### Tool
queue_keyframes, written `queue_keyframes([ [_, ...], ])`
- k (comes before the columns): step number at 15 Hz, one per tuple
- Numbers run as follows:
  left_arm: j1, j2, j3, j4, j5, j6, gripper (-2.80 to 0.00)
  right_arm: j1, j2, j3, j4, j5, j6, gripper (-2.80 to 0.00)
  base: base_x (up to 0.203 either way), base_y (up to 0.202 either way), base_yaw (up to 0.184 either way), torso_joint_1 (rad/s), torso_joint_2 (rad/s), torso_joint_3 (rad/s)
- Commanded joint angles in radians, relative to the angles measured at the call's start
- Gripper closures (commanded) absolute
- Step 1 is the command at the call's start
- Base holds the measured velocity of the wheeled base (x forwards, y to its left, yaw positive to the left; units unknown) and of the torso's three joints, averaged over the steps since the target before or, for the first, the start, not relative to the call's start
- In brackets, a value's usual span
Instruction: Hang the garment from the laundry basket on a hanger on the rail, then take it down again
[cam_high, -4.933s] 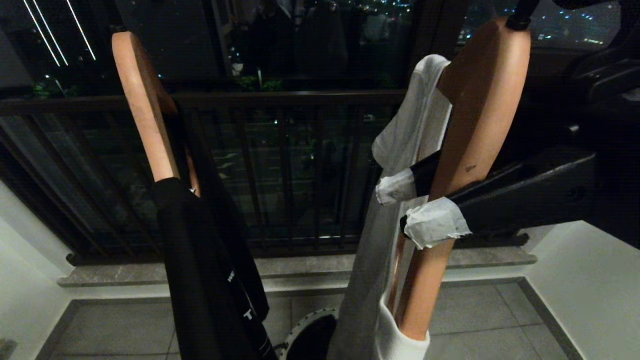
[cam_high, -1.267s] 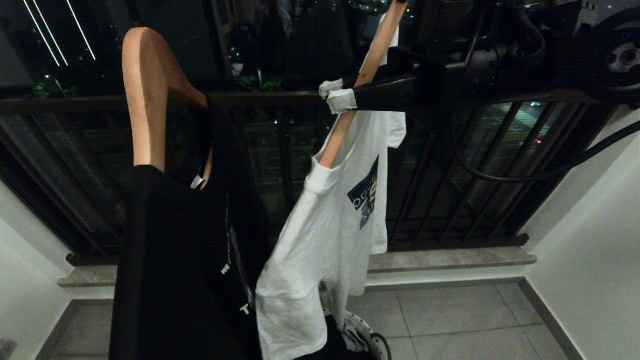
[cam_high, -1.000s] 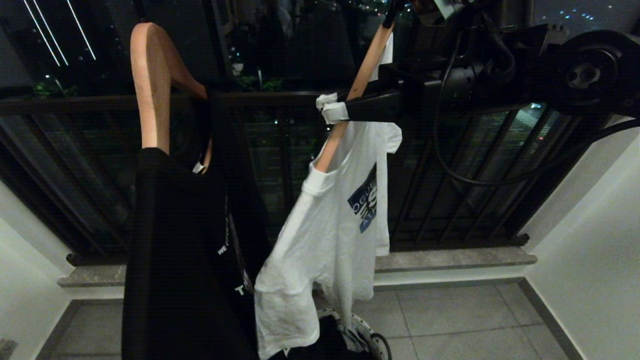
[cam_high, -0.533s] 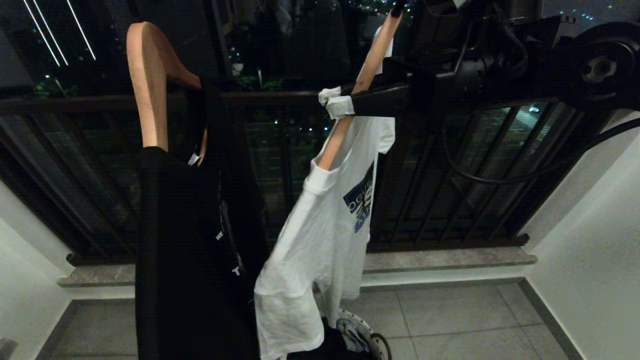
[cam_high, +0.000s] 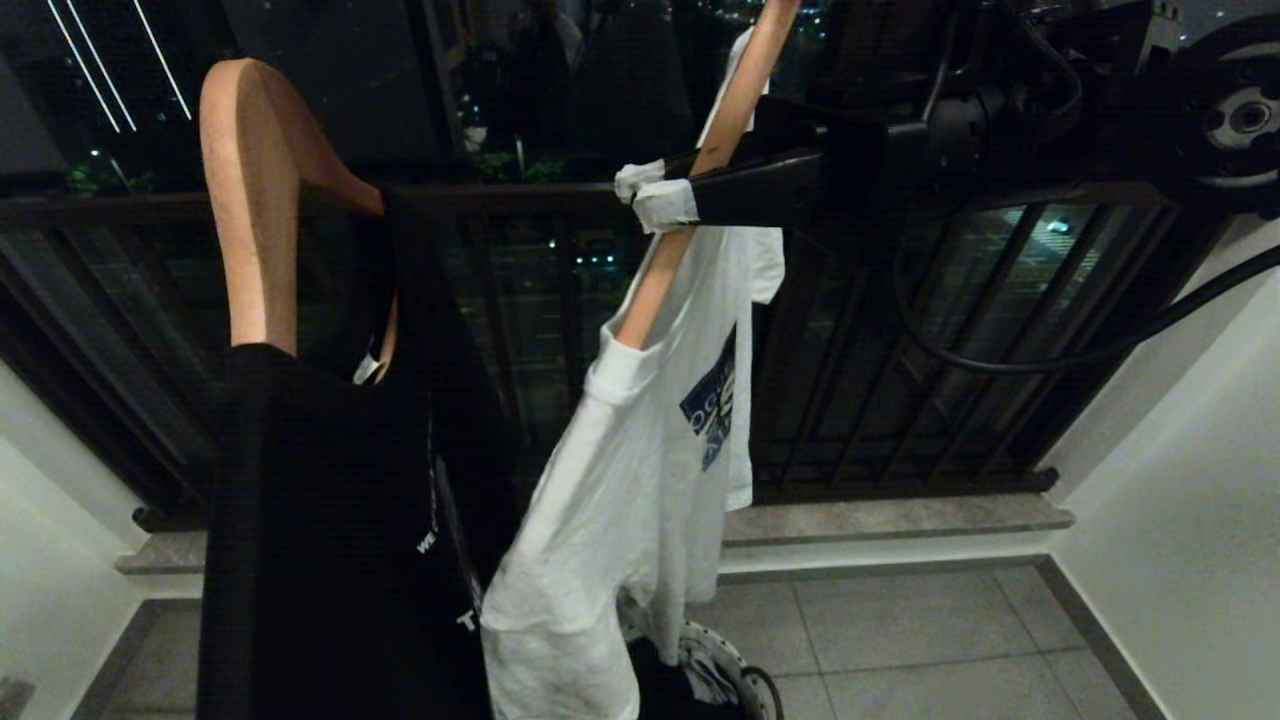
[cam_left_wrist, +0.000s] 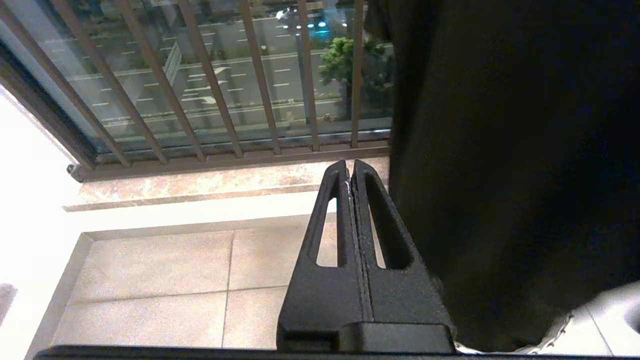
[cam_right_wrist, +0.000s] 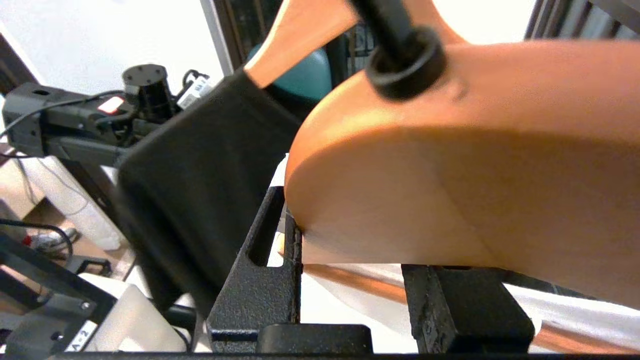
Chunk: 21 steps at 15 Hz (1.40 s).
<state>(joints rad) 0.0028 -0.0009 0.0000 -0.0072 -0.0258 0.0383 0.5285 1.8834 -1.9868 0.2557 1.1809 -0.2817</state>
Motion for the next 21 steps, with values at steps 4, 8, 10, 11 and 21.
queue_keyframes([
  [4,0.0,-0.001,0.003,0.0,0.0,0.0,0.0,0.015,-0.007,-0.001,-0.007,0.003,-0.001,0.0,0.0,0.0,0.0,0.0,0.0,0.0],
  [8,0.0,-0.001,0.003,0.0,0.0,0.0,0.0,0.027,-0.018,-0.001,-0.01,0.003,-0.001,0.0,0.0,0.0,0.0,0.0,0.0,0.0],
  [10,0.0,-0.001,0.003,0.0,0.0,-0.001,0.0,0.027,-0.018,-0.001,-0.01,0.003,-0.001,0.0,0.0,0.0,0.0,0.0,0.0,0.0],
  [11,0.0,-0.001,0.002,-0.001,0.0,0.0,0.0,0.027,-0.018,-0.001,-0.01,0.002,-0.001,0.0,0.0,0.0,0.0,0.0,0.0,0.0],
  [21,0.0,-0.001,0.003,0.0,0.0,0.0,0.0,0.01,0.027,-0.001,-0.023,0.014,0.001,0.0,0.0,0.0,0.0,0.0,0.0,0.0],
])
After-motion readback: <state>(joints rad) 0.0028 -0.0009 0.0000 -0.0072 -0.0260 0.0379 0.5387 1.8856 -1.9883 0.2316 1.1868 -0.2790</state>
